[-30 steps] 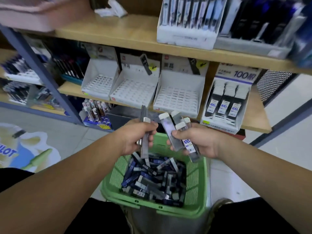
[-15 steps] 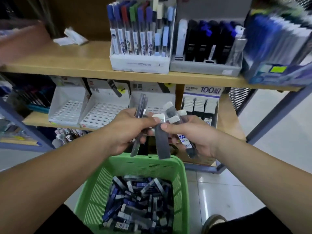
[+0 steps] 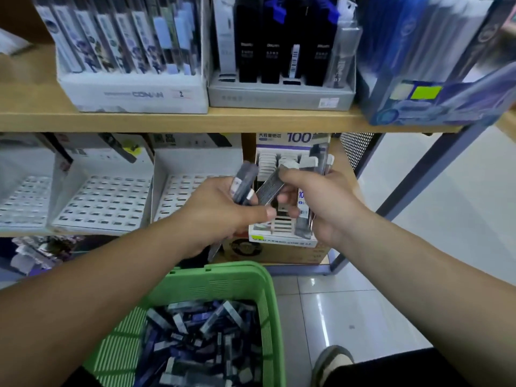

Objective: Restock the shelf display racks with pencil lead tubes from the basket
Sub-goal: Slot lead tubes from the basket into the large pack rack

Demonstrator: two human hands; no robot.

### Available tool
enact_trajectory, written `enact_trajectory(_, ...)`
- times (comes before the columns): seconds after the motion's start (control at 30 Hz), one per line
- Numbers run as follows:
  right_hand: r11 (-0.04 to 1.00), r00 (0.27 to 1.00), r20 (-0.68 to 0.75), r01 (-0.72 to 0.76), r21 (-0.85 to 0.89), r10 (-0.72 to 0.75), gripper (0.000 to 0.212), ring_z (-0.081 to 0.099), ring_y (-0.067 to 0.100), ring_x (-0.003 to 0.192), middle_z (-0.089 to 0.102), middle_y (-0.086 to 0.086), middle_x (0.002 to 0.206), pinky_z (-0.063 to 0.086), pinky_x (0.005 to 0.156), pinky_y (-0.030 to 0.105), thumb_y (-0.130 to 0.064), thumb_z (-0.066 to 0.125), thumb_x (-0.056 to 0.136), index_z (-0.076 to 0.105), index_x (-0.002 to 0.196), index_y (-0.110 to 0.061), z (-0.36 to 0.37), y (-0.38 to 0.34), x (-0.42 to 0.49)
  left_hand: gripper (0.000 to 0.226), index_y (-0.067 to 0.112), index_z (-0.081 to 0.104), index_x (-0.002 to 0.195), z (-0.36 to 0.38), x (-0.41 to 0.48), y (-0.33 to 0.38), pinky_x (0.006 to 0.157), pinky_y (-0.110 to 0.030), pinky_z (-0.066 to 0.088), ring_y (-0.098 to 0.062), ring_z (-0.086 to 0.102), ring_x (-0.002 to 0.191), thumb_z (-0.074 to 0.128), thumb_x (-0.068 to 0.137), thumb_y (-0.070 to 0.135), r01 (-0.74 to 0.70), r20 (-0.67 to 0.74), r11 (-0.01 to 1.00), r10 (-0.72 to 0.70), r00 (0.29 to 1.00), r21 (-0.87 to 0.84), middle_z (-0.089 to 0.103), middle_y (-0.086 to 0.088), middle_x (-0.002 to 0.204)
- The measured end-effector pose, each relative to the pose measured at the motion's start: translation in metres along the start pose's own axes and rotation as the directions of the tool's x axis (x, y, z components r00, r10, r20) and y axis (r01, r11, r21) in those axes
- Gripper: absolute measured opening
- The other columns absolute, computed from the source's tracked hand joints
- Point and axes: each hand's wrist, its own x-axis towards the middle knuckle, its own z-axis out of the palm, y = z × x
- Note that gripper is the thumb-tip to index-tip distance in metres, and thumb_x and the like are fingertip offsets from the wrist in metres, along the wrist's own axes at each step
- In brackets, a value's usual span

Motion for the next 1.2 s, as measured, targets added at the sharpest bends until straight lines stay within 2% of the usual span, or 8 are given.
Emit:
enact_trajectory(0.2, 0.998, 1.0, 0.013, 0.01, -0.061, -0.009, 0.022, 0.05, 0.015, 0.052, 0.067, 0.008, 0.075, 0.035, 0.044, 0.026, -0.016, 0.084, 0.084, 0.071, 0.1, -0.008, -0.006, -0.004, 0.0, 0.025, 0.016, 0.064, 0.086, 0.005, 0.01, -0.001, 0.047, -0.02, 0.043, -0.005, 0.053, 0.047, 0.087, 0.078, 0.011, -0.044, -0.039, 0.994, 0.048, 0.998, 0.101, 0.06, 0.012, 0.055)
enact_trajectory(0.43, 0.96, 0.972, 0.143, 0.211, -0.184, -0.186, 0.026, 0.047, 0.022, 0.051, 0.064, 0.019, 0.082, 0.034, 0.045, 0.027, -0.002, 0.075, 0.09, 0.063, 0.082, -0.023, -0.024, -0.009, 0.006, 0.02, 0.008, 0.063, 0.113, -0.004, 0.01, 0.004, 0.046, -0.025, 0.039, -0.015, 0.048, 0.054, 0.07, 0.095, 0.011, 0.076, 0.154, 0.997, -0.072, 0.985, -0.021, 0.08, -0.01, 0.093)
enact_trajectory(0.6, 0.882, 0.964, 0.059, 0.261, -0.391, -0.259, 0.009, 0.057, 0.019, 0.053, 0.072, 0.012, 0.073, 0.044, 0.05, 0.032, -0.02, 0.079, 0.089, 0.071, 0.09, -0.015, -0.033, -0.013, 0.012, 0.018, 0.01, 0.069, 0.101, 0.005, 0.016, -0.001, 0.045, -0.026, 0.043, -0.016, 0.052, 0.054, 0.08, 0.089, 0.019, 0.082, -0.001, 0.997, -0.082, 0.997, 0.009, 0.07, -0.006, 0.067)
enact_trajectory(0.7, 0.832, 0.936, 0.053, 0.334, -0.444, -0.348, 0.008, 0.058, 0.005, 0.043, 0.07, 0.005, 0.074, 0.044, 0.043, 0.017, -0.01, 0.071, 0.095, 0.067, 0.092, -0.016, -0.042, -0.02, 0.015, 0.029, 0.009, 0.067, 0.098, 0.007, 0.023, -0.003, 0.045, -0.026, 0.043, -0.015, 0.05, 0.05, 0.087, 0.082, 0.022, 0.132, -0.065, 0.991, -0.134, 0.989, -0.035, 0.056, 0.0, 0.055)
enact_trajectory(0.77, 0.776, 0.916, 0.077, 0.377, -0.506, -0.395, 0.013, 0.07, 0.006, 0.06, 0.075, 0.0, 0.088, 0.057, 0.058, 0.021, -0.012, 0.072, 0.093, 0.066, 0.091, -0.023, -0.044, -0.017, 0.019, 0.035, 0.01, 0.067, 0.102, 0.005, 0.024, -0.003, 0.05, -0.028, 0.044, -0.017, 0.05, 0.054, 0.09, 0.078, 0.02, 0.188, -0.023, 0.979, -0.19, 0.981, -0.083, 0.056, -0.002, 0.059)
enact_trajectory(0.83, 0.723, 0.913, 0.081, 0.368, -0.585, -0.399, 0.009, 0.075, 0.017, 0.075, 0.077, -0.004, 0.09, 0.063, 0.077, 0.041, -0.027, 0.075, 0.086, 0.068, 0.091, -0.029, -0.045, -0.011, 0.024, 0.036, 0.011, 0.067, 0.106, 0.003, 0.026, -0.005, 0.056, -0.03, 0.044, -0.02, 0.051, 0.06, 0.089, 0.077, 0.012, 0.247, 0.039, 0.958, -0.244, 0.969, -0.146, 0.058, -0.006, 0.066)
enact_trajectory(0.93, 0.707, 0.92, 0.101, 0.359, -0.609, -0.38, 0.012, 0.074, 0.028, 0.081, 0.076, 0.004, 0.092, 0.061, 0.079, 0.051, -0.026, 0.076, 0.088, 0.067, 0.096, -0.027, -0.047, -0.003, 0.031, 0.029, 0.011, 0.067, 0.107, 0.004, 0.026, -0.008, 0.058, -0.03, 0.044, -0.019, 0.052, 0.059, 0.079, 0.083, 0.001, 0.284, 0.099, 0.939, -0.269, 0.958, -0.194, 0.06, -0.012, 0.075)
enact_trajectory(1.2, 0.608, 0.903, 0.162, 0.391, -0.691, -0.398, 0.01, 0.067, 0.029, 0.083, 0.07, 0.013, 0.09, 0.055, 0.072, 0.036, -0.016, 0.074, 0.092, 0.068, 0.099, -0.012, -0.046, 0.005, 0.037, 0.022, -0.003, 0.069, 0.112, 0.007, 0.025, -0.01, 0.061, -0.026, 0.056, -0.015, 0.064, 0.065, 0.073, 0.091, 0.006, 0.3, 0.137, 0.932, -0.277, 0.951, -0.205, 0.073, -0.013, 0.082)
